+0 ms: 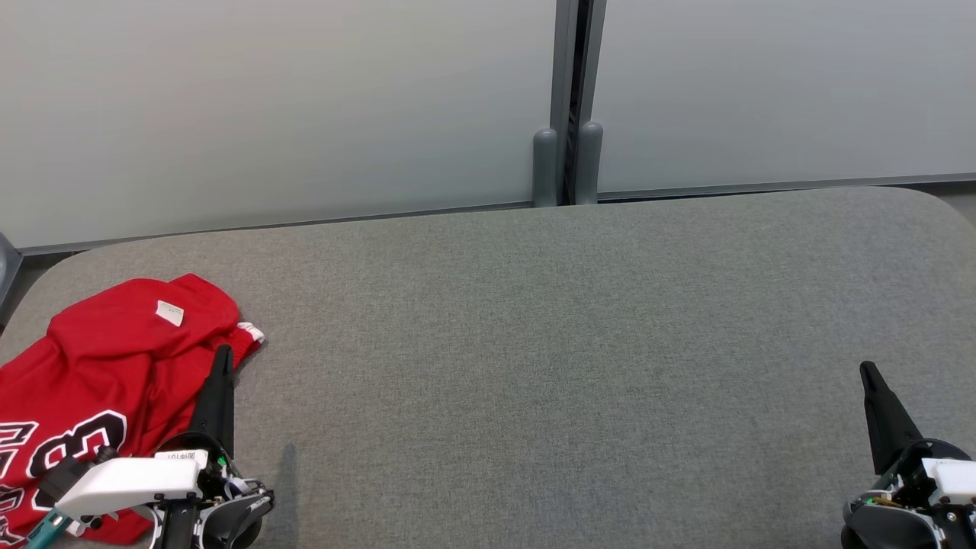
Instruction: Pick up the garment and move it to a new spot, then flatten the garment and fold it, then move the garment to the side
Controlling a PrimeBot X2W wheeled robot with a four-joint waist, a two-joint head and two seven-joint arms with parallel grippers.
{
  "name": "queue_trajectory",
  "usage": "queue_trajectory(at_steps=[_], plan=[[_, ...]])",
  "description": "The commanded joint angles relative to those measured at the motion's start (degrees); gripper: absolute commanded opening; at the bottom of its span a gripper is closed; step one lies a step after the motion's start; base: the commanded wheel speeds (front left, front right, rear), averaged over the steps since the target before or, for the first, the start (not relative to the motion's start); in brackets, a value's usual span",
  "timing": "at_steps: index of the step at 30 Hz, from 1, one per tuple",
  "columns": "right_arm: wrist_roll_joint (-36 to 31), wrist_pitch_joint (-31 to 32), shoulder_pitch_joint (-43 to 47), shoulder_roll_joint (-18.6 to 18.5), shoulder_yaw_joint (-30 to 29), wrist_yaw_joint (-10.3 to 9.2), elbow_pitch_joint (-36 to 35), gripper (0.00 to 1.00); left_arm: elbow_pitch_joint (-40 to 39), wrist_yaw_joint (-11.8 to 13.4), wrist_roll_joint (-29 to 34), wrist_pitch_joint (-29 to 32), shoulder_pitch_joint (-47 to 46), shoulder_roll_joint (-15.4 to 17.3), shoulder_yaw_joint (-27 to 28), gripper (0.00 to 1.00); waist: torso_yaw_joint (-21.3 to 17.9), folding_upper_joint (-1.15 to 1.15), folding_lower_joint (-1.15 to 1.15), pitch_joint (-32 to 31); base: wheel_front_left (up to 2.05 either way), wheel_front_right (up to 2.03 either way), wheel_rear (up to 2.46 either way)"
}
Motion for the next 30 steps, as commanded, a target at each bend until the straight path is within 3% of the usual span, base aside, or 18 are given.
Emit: queue_trajectory(at_steps=[1,30], plan=[[-0.2,0.0,-0.4,-0.2,-0.2,0.36,0.0,0.0,0.0,-0.3,0.3,0.0,-1.0,0.2,0.2,0.0,0.0,0.0,0.0,0.0,0.0,0.0,0.0],[-0.2,0.0,-0.4,-0.2,-0.2,0.36,0.0,0.0,0.0,-0.3,0.3,0.0,-1.0,0.2,0.2,0.0,0.0,0.0,0.0,0.0,0.0,0.0,0.0]])
